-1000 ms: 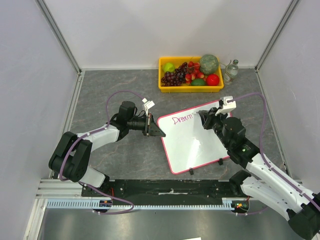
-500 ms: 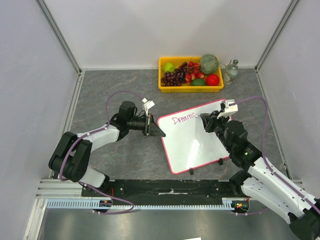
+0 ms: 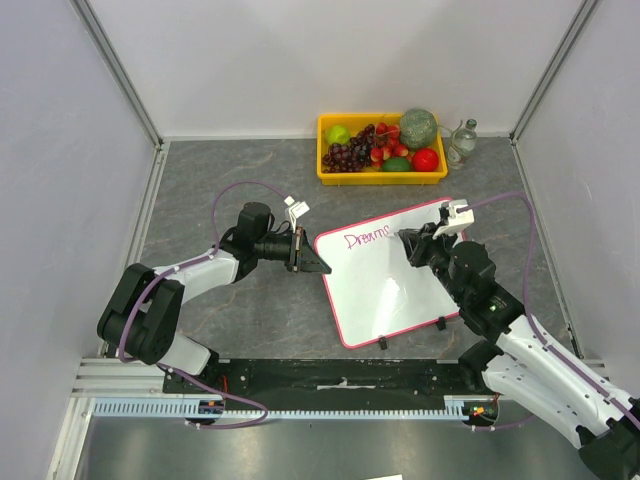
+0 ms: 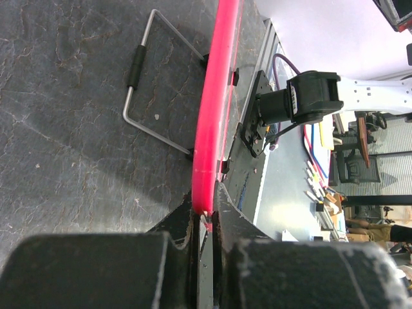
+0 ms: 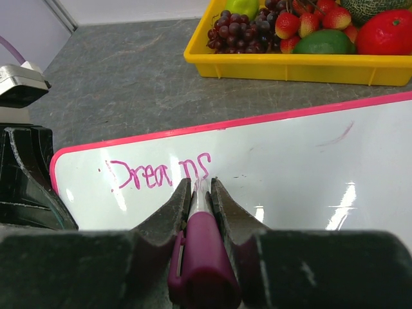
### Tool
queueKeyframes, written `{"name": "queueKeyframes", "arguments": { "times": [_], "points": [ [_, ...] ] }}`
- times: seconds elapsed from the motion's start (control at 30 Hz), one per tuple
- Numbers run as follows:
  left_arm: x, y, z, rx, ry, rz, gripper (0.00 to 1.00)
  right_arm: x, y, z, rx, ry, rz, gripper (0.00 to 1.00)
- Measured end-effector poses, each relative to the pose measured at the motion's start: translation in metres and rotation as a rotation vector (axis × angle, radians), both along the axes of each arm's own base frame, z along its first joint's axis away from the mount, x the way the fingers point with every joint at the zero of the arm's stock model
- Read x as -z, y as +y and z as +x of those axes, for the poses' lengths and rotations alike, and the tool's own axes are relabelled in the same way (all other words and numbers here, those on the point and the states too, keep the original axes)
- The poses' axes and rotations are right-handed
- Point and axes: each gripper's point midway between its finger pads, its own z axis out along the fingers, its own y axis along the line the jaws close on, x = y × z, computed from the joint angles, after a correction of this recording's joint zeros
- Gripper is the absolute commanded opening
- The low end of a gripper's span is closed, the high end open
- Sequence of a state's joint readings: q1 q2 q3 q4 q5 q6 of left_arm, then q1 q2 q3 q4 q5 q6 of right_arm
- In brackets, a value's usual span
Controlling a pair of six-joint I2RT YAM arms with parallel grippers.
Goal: Write a sentence on the whiteboard
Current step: Write a sentence on the whiteboard, then place the whiteboard at the center of the board.
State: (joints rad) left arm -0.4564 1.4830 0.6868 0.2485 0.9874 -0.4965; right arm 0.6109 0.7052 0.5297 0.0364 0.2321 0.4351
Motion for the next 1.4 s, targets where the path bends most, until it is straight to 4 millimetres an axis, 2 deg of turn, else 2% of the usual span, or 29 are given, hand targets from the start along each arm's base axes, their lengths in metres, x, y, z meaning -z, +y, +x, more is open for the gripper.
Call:
{"name": "queueKeyframes", "arguments": {
  "times": [0.2,0.4,0.63,0.83,1.23,1.4],
  "points": [
    [-0.001,0.0,-0.001,0.0,-0.002,-0.001,0.02,-0.003,0.0,-0.004,-0.004,-0.006,0.028,0.0],
    [-0.001,0.001,-0.001,0.0,-0.009,-0.002,0.02,-0.028,-0.006,-0.015,-0.013,-0.07,0.1,0.0],
    [-0.002,0.001,-0.001,-0.001,-0.01,-0.001,0.02,-0.033,0.011,-0.011,-0.094,-0.049,0.102,0.0],
    [-0.002,0.001,-0.002,-0.005,-0.01,0.003,0.21,-0.028,0.02,-0.009,-0.167,-0.01,0.112,0.0],
    [-0.004,0.002,0.001,-0.031,-0.066,0.03,0.6,-0.045,0.02,-0.002,-0.277,-0.005,0.25,0.0],
    [-0.026,0.006,0.006,-0.104,-0.129,0.001,0.68,-0.052,0.018,-0.001,-0.313,-0.004,0.321,0.0]
  ]
}}
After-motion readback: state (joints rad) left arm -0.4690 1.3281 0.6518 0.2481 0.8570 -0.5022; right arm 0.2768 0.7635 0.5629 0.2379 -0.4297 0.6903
